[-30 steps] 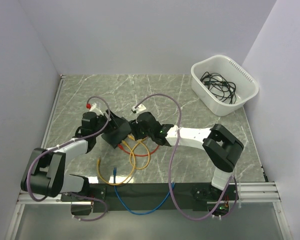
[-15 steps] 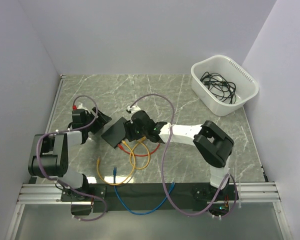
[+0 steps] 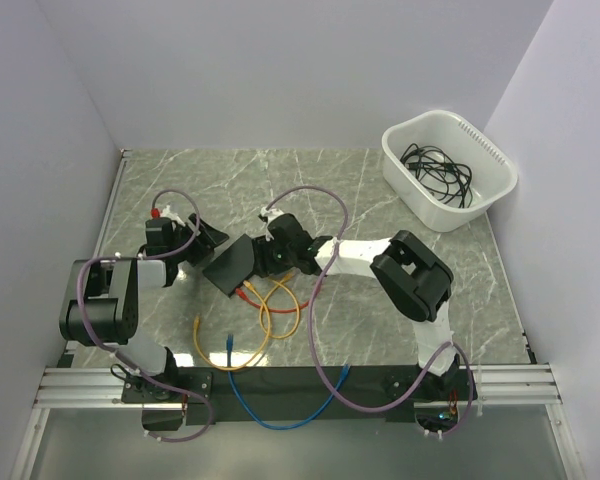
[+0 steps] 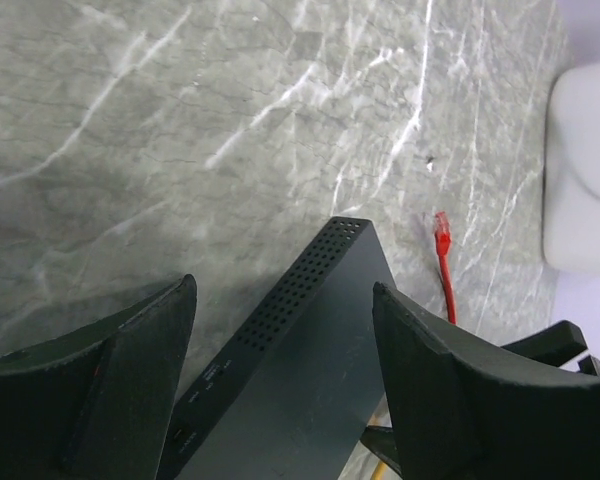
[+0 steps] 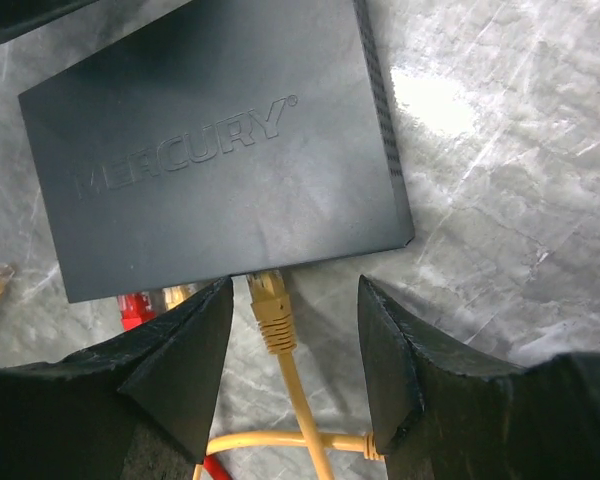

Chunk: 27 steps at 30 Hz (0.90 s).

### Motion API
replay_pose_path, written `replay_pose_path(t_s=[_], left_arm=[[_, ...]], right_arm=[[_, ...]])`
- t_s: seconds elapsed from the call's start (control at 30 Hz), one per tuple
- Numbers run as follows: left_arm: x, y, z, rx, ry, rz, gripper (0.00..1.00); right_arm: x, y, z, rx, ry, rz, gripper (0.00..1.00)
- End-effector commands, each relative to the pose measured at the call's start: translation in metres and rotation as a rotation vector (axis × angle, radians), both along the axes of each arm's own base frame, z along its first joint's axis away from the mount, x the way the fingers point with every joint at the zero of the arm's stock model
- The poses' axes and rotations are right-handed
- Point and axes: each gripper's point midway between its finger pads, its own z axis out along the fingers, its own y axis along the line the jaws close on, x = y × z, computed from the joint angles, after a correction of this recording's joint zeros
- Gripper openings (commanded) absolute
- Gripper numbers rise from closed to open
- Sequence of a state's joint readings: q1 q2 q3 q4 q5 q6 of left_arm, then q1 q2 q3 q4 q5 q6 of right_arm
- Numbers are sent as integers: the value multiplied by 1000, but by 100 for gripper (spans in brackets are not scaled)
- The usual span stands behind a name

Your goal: Insert the plug into the switch port

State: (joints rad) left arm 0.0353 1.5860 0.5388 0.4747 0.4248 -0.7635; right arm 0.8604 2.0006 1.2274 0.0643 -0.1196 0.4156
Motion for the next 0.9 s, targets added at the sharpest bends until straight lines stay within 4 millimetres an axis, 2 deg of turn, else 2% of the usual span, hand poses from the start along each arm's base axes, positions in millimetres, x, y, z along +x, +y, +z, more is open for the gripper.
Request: replay_pose_path(t_s=[0.0, 0.27, 0.33, 0.5, 0.6, 0.63, 0.7, 0.73, 0.8, 0.83, 0.87], left_arm=[[4, -8, 11, -19, -62, -51, 77], [1, -19, 4, -30, -45, -71, 75], [-3, -33, -1, -32, -33, -105, 74], [-2, -39, -6, -34, -25, -119, 74], [0, -38, -4, -24, -27, -118, 74], [1, -38, -1, -21, -33, -116, 75], [4, -37, 5, -14, -41, -113, 76], [4, -36, 8, -11, -46, -114, 76], [1, -37, 13, -9, -44, -120, 76], [1, -36, 27, -5, -80, -119, 77], [-3, -35, 28, 1, -75, -112, 77]], right_arm=[[11, 19, 21, 84, -31, 22, 60], [4, 34, 36, 154, -38, 93, 60], [2, 32, 41, 159, -44, 94, 60], [2, 11, 49, 91, -82, 62, 60], [4, -8, 64, 32, -135, 39, 60], [7, -14, 80, 27, -179, 22, 60], [4, -27, 85, -16, -188, 6, 60], [0, -31, 96, -19, -209, -3, 60], [-8, -43, 99, -61, -228, -13, 60], [-17, -49, 106, -71, -252, -15, 60], [-23, -54, 106, -88, -254, -16, 60]])
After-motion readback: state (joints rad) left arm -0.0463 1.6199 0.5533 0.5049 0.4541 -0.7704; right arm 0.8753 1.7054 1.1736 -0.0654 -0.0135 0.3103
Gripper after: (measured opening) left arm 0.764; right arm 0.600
